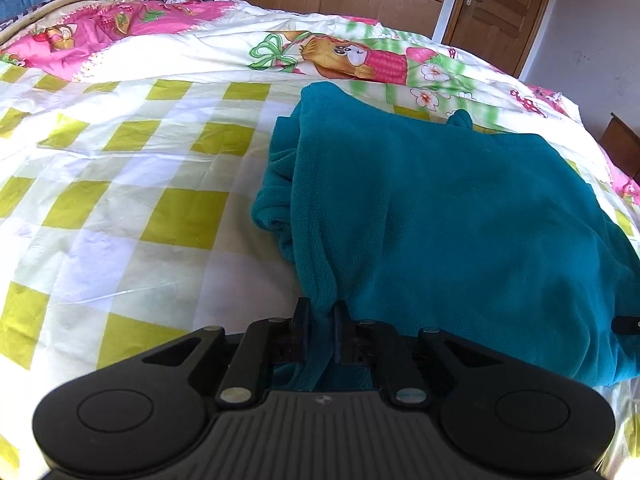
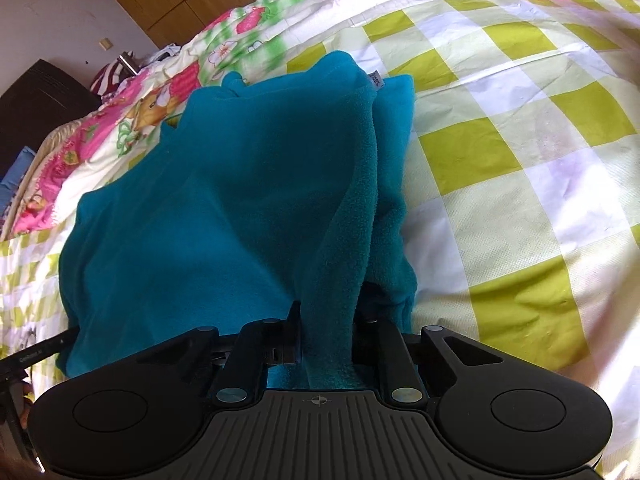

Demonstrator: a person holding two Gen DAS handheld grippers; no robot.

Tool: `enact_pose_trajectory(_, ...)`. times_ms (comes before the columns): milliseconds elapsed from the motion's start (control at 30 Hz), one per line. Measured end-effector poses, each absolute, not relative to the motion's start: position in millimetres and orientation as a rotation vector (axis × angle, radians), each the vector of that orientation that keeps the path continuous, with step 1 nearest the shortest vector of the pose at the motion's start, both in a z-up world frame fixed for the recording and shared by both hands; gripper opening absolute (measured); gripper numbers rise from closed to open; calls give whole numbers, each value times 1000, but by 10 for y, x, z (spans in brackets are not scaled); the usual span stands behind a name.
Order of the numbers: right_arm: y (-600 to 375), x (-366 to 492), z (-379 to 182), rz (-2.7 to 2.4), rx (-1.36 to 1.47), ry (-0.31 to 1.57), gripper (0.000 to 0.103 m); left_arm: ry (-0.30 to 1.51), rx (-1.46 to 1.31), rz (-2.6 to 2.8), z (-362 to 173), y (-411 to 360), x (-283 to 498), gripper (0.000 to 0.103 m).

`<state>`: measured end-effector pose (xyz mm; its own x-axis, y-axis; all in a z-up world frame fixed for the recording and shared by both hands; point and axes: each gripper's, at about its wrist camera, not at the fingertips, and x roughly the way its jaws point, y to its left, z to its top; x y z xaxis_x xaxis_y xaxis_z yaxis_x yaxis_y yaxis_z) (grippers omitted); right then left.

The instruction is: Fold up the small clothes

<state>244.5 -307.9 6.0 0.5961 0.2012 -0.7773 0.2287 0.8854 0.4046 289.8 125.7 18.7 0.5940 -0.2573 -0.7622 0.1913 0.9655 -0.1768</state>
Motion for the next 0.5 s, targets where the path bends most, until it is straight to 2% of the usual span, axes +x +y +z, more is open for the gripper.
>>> enact_pose_trajectory(333,-2967,1501,379,15,452,938,13,925,-48,-305,360,1351,1994,22)
enact_pose_trajectory(400,-2933,1335,380,-6,439,973,14,922,-4,-281,399,1372,1715,24)
enact_pose_trajectory(433,-2938,1258,364,-17,445,981,18,908,41,-265,414,1358,1579,24)
enact_pose_trajectory(500,-2964,1112,321,-47,463,957,22,855,109,-245,457,1320,1320,27)
